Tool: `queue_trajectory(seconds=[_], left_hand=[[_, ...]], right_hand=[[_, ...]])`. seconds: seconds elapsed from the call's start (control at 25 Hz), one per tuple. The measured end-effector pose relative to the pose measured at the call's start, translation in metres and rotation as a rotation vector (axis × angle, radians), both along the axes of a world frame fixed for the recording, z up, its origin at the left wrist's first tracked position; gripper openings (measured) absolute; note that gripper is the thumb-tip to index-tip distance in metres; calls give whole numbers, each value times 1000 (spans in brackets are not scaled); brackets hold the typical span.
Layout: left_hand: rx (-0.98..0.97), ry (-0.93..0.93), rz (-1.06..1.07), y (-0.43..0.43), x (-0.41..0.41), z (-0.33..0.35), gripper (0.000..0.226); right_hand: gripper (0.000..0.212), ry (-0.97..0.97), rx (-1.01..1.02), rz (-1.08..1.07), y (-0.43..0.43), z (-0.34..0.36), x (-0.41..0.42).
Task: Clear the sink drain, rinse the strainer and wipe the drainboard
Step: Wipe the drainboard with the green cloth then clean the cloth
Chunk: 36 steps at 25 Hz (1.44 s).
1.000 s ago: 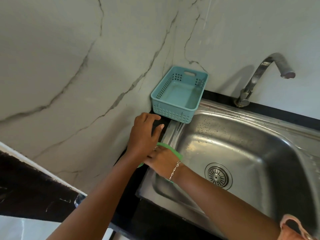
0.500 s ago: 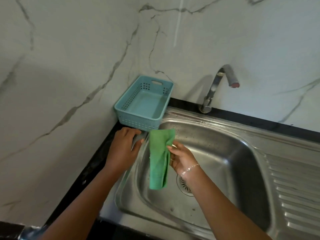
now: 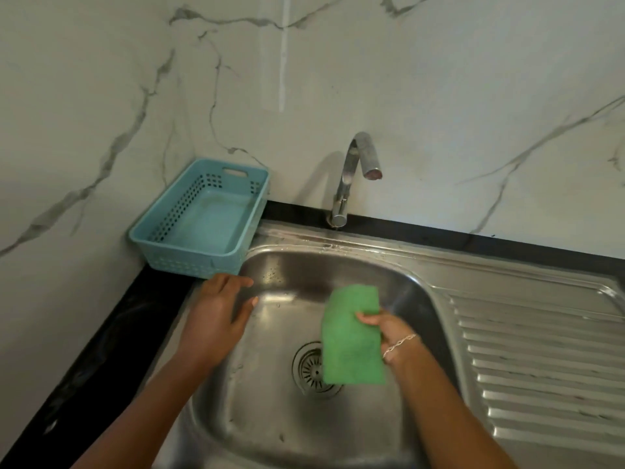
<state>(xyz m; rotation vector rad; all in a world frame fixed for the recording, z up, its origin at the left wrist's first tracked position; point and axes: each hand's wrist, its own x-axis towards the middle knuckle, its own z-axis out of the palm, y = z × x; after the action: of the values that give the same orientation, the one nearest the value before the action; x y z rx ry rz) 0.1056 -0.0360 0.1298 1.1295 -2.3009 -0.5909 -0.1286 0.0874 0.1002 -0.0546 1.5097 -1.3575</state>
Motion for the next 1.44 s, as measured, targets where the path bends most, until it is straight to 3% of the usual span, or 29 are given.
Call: queue_trajectory(seconds=[0.12,0.24,0.32,0.4,0.48,0.68,0.88,1.24,1.44], left_hand=[[15,-28,-15,-2,-7,-3,40],[14,-23,0,-6,-9,-10,29],[10,-26,1,-9,-11,-16,26],[32,-34,1,-12,-14,-22,24],[56,-43,3,-16,-17,-27,26],[93,-39,-17,-19,-29,-32,63],[101,-38,-9,-22,-36,-38,47],[116,2,-4,-18,-29,-43,32],[111,-5,20,-18,-13,-35,57]], right_hand=[[24,167,-55,-81,-4,36,-69],[34,429,-28,-250,-11,68,-141],[37,728,136,-342,-13,80,-193],[32,999,439,-347,-10,80,-240],[32,1129,669,-299,-7,67,-268],[40,1049,812,-163,-40,5,-259],[52,1120,899,-82,-74,-30,-223],[62,1342,607,19,-114,-52,-122],[71,1289,459,46,-160,-63,-30]])
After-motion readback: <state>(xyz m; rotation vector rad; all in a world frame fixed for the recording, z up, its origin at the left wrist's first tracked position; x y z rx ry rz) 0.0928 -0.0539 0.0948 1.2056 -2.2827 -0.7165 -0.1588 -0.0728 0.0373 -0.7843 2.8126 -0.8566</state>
